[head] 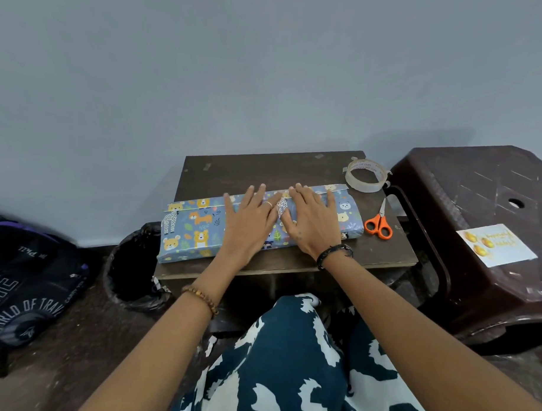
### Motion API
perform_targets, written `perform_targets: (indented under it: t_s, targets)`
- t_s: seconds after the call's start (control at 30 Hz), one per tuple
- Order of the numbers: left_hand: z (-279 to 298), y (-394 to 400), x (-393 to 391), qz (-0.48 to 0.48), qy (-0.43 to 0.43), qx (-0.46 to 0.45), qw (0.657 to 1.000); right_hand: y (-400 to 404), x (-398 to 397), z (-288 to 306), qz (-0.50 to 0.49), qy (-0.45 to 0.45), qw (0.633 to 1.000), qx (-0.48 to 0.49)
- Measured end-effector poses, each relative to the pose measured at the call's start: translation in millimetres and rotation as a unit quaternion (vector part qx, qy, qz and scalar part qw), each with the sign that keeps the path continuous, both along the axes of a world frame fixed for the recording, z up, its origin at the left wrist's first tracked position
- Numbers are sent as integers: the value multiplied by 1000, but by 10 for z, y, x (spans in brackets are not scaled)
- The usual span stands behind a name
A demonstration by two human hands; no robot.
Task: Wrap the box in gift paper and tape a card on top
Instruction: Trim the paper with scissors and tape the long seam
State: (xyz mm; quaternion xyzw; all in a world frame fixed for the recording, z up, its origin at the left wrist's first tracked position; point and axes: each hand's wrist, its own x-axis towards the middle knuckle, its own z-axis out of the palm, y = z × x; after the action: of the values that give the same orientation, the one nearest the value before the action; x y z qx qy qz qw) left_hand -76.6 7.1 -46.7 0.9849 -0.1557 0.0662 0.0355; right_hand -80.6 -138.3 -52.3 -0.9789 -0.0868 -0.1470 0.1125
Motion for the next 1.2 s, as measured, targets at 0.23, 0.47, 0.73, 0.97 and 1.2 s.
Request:
perform_targets:
  t_s: [0.23, 0.47, 0.73, 0.97, 1.2]
  targets:
    - [-25, 297, -119, 118, 45, -25, 992, -5, -4, -1, 2, -3, 1000, 17]
    - [5, 656, -149, 160, 51, -64, 984, -1, -13, 11, 1, -3, 1000, 17]
    - [15, 625, -200, 164, 30, -16, 986, -3, -35, 41, 4, 20, 1000, 13]
    - [54, 183, -117, 27, 2, -13, 1000, 11, -25, 36, -1, 7, 1000, 14]
    - [-43, 33, -28, 4, 23, -24, 999, 30, -12, 42, -16, -30, 999, 18]
